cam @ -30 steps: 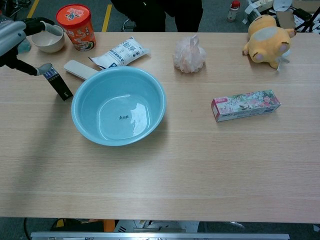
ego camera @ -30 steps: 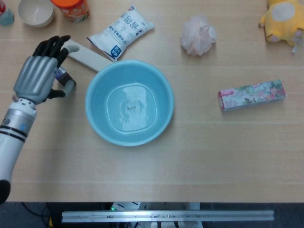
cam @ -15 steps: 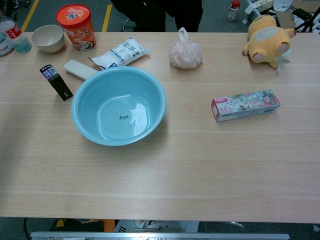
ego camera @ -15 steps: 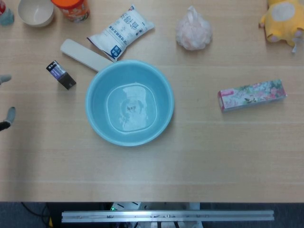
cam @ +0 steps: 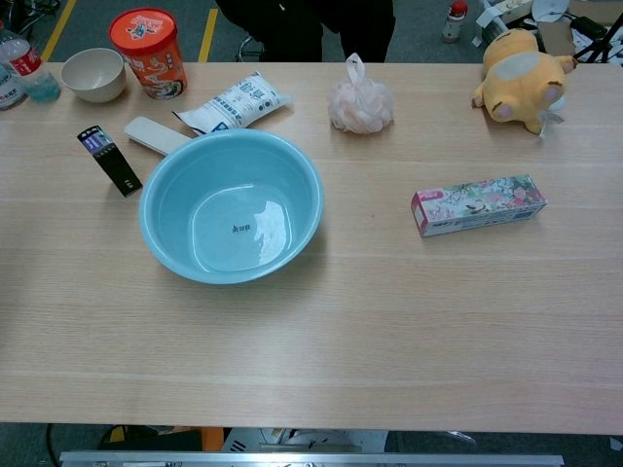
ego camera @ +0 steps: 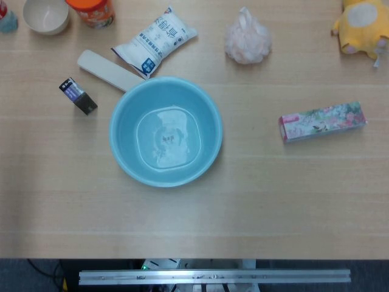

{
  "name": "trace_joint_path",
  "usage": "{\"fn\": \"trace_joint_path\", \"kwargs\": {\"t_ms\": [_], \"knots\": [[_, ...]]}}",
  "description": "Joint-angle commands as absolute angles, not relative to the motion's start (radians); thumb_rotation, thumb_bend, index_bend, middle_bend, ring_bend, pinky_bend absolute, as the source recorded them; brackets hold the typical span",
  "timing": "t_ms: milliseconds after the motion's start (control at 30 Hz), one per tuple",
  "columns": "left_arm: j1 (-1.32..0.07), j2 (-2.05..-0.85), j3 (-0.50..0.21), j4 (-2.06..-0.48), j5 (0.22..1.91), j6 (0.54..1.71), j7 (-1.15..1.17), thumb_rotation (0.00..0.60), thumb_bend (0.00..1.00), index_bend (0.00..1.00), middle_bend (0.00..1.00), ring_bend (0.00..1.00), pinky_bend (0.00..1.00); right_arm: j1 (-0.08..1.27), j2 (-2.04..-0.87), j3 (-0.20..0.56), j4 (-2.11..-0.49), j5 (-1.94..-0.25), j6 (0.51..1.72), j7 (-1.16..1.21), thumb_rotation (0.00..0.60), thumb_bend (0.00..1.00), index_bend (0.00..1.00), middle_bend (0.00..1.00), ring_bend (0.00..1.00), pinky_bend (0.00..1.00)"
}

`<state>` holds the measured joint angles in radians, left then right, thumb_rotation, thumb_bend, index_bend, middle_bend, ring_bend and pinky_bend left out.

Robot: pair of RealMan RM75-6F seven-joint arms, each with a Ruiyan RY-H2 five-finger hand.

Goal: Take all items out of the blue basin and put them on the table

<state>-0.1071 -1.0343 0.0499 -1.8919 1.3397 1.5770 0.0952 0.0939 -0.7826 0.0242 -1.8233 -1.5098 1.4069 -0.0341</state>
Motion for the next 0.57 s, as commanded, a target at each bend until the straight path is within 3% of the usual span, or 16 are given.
{"fn": "trace_joint_path", "kwargs": {"t_ms": [33,567], "knots": [[-0.098,-1.032,0.046,-1.894,1.348,1.578,0.091,0.6,0.34,0.23,0.13,0.03,0.09,0.089,-0.777,0.023,-1.83,-1.518,1.415,-0.036,0.6,0.05,0.03,0.24,0.12,0.26],[-0.068,-1.038,0.028,-1.933,1.391,1.568,0.135,0.6,0.34,0.23,0.13,0.03,0.09,0.057,-0.755,0.022,-1.834,-1.551,1.478,-0.021,0.6,0.05,0.03,0.24,0.12,0.26]]}}
